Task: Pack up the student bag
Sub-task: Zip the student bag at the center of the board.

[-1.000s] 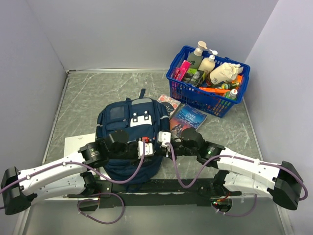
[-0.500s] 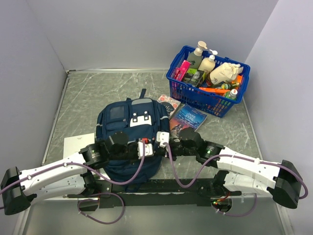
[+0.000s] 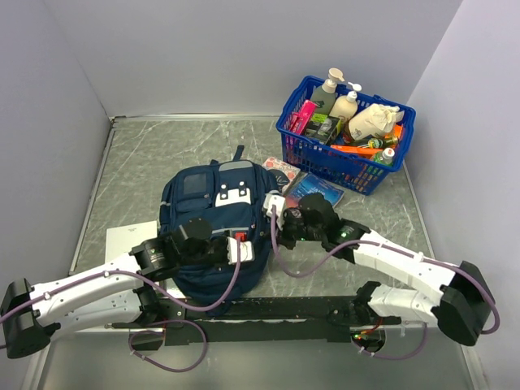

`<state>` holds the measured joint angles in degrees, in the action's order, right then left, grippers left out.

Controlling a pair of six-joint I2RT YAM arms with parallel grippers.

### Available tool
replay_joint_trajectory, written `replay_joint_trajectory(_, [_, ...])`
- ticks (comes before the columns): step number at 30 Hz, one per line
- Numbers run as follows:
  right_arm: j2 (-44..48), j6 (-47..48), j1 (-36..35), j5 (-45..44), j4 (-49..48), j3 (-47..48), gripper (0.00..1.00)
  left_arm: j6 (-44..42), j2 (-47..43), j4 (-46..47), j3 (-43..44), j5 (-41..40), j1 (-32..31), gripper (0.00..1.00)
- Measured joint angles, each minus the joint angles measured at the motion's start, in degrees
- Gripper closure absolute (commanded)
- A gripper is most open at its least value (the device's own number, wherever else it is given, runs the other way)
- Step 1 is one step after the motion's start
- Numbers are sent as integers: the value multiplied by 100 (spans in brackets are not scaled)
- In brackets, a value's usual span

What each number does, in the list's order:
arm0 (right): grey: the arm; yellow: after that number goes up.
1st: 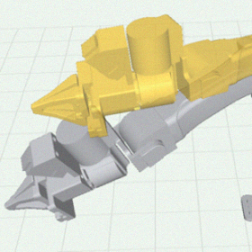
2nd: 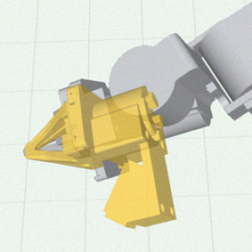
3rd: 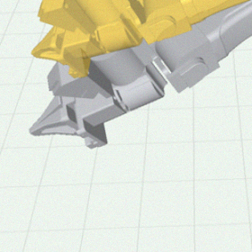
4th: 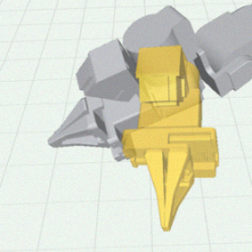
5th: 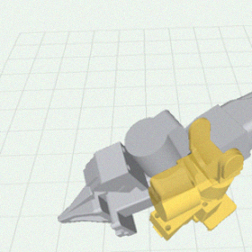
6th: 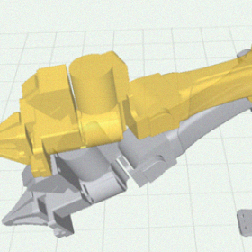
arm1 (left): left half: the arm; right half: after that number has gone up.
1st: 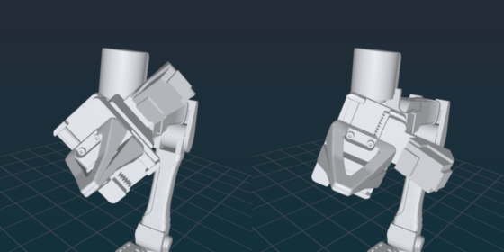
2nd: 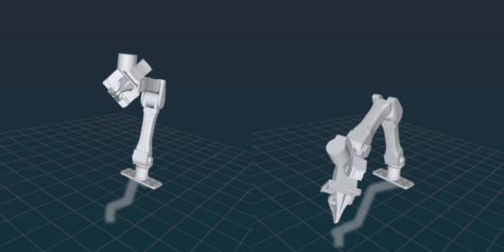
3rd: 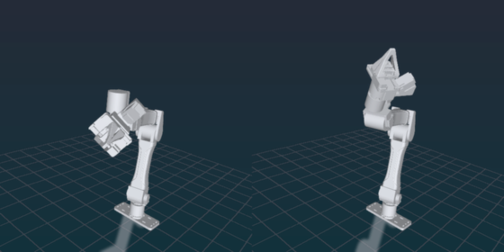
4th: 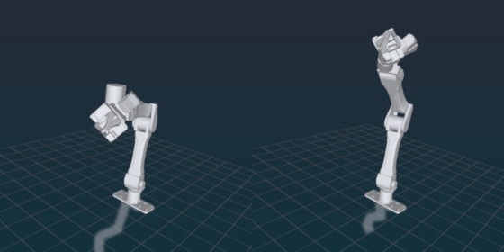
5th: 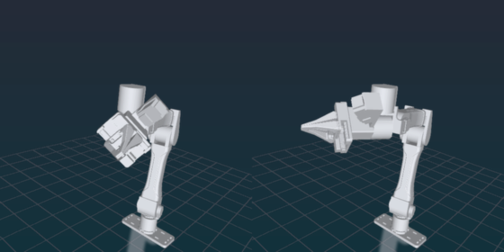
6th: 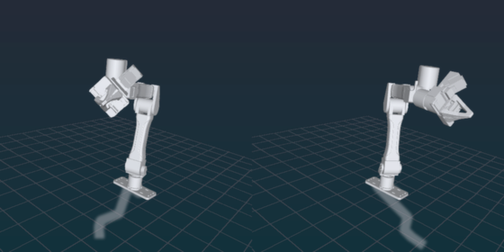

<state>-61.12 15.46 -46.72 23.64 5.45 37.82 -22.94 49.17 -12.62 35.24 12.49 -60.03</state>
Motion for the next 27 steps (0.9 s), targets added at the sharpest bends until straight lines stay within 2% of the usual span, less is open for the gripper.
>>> replay_joint_trajectory(13, [-1849, 83, 940, 155, 225, 1235, 100, -487, -72, -669, 116, 372, 70, 99])
replay_joint_trajectory(14, [-1917, 85, 957, 177, 256, 1320, 96, -487, -74, -680, 116, 369, 76, 99])
replay_joint_trajectory(15, [-1967, 79, 966, 212, 297, 1399, 82, -485, -76, -682, 116, 363, 79, 99])
replay_joint_trajectory(17, [-1958, 59, 979, 256, 284, 1432, 67, -420, -105, -660, 116, 278, 103, 99])
replay_joint_trajectory(18, [-1934, 7, 986, 249, 262, 1427, 56, -372, -122, -629, 116, 236, 118, 99])
replay_joint_trajectory(22, [-1434, -199, 1016, 42, -278, 1034, 48, -184, -138, -507, 127, 72, 306, 99])
replay_joint_trajectory(27, [-623, -369, 1029, -289, -717, 446, 53, -527, -144, -866, 555, -4, 671, 99])
